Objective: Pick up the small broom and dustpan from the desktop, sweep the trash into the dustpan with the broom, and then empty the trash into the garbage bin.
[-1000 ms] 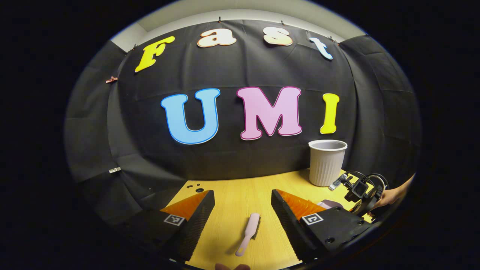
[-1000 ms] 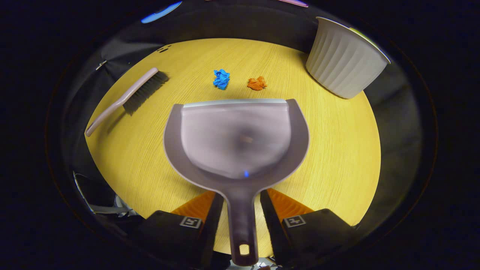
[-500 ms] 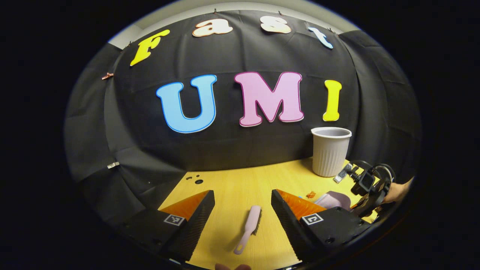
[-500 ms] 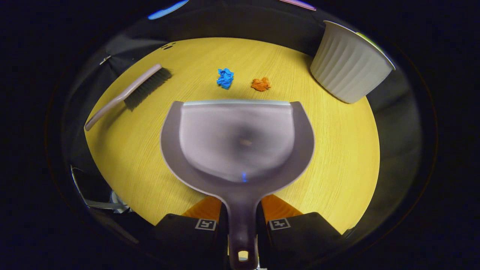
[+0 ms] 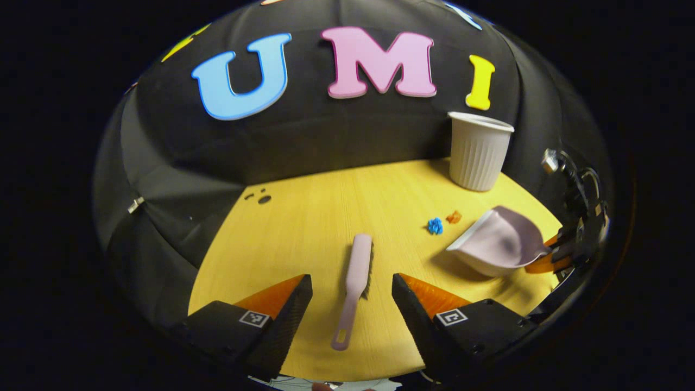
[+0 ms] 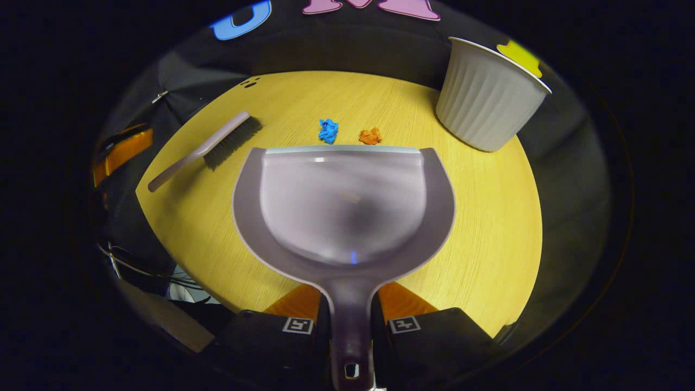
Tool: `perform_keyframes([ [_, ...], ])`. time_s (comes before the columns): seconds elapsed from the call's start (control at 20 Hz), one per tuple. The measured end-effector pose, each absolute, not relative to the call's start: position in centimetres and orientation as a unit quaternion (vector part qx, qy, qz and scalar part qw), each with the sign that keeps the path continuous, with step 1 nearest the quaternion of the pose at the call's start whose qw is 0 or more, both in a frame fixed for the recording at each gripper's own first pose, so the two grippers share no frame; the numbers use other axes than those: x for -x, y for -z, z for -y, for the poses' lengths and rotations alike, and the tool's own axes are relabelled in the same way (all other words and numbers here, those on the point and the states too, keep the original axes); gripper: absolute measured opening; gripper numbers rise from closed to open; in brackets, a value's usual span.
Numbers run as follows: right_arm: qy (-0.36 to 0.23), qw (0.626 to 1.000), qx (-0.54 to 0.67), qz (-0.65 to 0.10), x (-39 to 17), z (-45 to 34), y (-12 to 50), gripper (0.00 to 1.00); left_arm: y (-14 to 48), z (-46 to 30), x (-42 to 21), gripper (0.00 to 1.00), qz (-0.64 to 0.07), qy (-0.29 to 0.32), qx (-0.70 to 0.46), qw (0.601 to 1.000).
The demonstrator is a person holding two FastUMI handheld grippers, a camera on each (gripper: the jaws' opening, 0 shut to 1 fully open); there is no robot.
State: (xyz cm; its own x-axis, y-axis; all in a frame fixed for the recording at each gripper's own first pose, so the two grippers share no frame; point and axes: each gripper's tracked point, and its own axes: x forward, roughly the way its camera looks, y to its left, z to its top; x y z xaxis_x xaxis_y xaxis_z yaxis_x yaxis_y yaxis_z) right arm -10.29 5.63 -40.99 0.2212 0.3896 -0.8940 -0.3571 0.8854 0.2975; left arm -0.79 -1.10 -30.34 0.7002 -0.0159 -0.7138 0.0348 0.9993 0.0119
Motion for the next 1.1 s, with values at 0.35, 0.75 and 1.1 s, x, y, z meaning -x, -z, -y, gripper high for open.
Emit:
perform_keyframes([
  [0.35, -0.232, 0.787, -0.014, -0.571, 10.3, -4.1, 40.1, 0.41, 39.0, 0.7, 0.3, 0.92, -0.5, 0.039, -0.004, 0.865],
  [0.75, -0.239, 0.783, -0.011, -0.574, 10.7, -4.3, 40.1, 0.31, 44.0, 1.2, -1.8, 0.74, -0.545, 0.062, -0.019, 0.836],
  [1.1, -0.266, 0.76, 0.021, -0.593, 11.8, -3.8, 40.2, 0.35, 44.6, 1.3, -3.2, 0.27, -0.542, 0.062, -0.021, 0.838],
])
